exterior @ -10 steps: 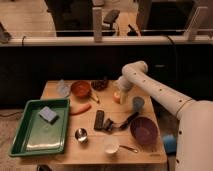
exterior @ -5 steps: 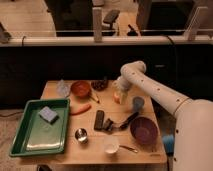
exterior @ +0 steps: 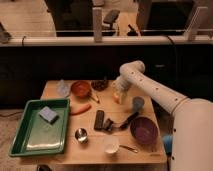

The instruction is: Place apple in metal cup

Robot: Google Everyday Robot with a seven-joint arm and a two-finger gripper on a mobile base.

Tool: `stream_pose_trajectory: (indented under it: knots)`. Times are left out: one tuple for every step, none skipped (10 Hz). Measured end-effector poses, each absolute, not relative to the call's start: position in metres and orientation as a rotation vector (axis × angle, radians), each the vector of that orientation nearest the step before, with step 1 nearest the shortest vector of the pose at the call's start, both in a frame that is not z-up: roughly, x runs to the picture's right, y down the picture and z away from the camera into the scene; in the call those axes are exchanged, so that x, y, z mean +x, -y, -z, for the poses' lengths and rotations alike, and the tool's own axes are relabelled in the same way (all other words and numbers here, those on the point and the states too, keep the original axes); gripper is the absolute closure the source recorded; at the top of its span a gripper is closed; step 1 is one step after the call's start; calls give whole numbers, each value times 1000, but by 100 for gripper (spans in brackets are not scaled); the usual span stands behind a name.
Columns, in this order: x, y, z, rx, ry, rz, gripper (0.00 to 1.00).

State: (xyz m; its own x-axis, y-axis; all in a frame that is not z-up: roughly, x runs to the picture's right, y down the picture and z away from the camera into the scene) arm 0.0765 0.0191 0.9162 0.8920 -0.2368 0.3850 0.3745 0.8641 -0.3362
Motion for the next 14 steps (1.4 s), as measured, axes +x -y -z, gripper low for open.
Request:
stream_pose_trajectory:
  knots:
    - [76,-19,-917,-420,343,333,20]
    - [76,-20,-917,-422,346,340,20]
    - [74,-20,-918,-423,349,348,20]
    - [72,-20,-918,-424,353,358,20]
    - [71,-20,-919,-426,354,364,20]
    - [71,-20,-919,-427,355,368,20]
    - [72,-20,-919,-430,358,374,20]
    - [72,-20,-920,-430,360,379,20]
    - [70,-21,-921,-432,364,386,20]
    - [68,-21,-921,-434,368,394,20]
    - [68,-21,-922,-435,370,399,20]
    - [69,-22,-923,-438,372,404,20]
    - [69,-22,-924,-438,375,407,20]
    - [68,-22,-925,-438,379,415,20]
